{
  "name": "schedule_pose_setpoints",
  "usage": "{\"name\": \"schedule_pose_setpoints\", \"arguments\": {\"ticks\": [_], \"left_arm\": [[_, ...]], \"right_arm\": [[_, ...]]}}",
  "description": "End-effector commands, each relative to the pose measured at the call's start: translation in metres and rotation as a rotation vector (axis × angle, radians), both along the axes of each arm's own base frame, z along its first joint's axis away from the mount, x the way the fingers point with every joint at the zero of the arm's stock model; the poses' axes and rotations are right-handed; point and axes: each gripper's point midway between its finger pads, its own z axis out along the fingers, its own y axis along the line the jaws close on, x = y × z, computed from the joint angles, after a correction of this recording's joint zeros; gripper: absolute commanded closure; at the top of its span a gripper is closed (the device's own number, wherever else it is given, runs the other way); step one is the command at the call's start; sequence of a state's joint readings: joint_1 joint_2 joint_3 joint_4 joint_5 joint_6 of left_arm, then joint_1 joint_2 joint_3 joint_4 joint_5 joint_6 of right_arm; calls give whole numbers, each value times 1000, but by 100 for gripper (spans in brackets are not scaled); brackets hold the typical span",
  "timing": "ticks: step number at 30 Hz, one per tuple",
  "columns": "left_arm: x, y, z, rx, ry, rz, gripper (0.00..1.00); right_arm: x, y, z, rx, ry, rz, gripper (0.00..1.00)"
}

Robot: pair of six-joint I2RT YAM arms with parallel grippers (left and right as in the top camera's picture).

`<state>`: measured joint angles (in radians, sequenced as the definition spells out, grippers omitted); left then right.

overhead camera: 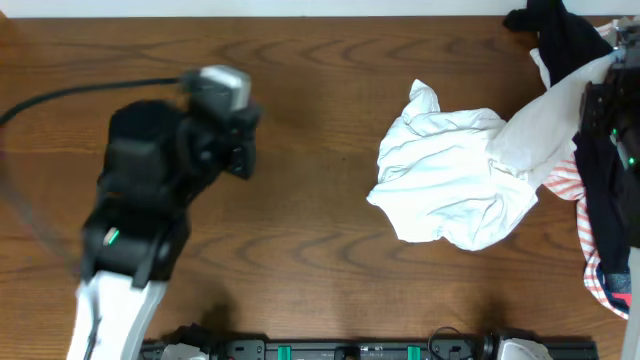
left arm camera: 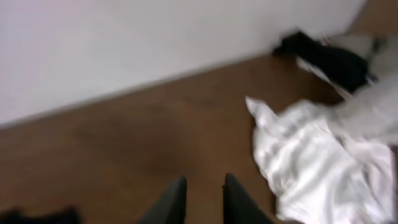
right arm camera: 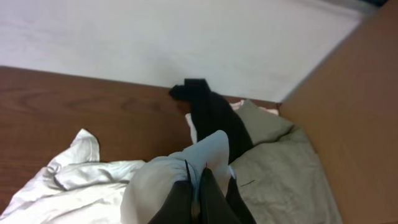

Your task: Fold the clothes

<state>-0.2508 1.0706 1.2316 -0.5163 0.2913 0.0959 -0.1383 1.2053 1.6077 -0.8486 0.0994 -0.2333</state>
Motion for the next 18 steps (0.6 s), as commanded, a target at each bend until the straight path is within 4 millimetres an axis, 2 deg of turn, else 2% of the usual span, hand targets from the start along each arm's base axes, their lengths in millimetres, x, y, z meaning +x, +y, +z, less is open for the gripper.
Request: {"name": "schedule_pose_setpoints", "arguments": {"ticks": [1, 5, 10, 14, 18], "left_arm": [[7, -49, -40, 5, 129, -140, 78], [-1, -103, -90, 59, 260, -272, 67], [-31, -164, -150, 99, 450, -383, 36], [-62, -205, -194, 177, 531, -495, 32], [-86, -240, -227, 233, 551, -595, 28]], "right_arm": [[5, 1, -2, 28, 5, 6, 99], [8, 1, -7, 30, 24, 6, 99], [9, 1, -8, 31, 25, 6, 99], [9, 1, -8, 31, 25, 6, 99], [8, 1, -8, 31, 26, 6, 99]]}}
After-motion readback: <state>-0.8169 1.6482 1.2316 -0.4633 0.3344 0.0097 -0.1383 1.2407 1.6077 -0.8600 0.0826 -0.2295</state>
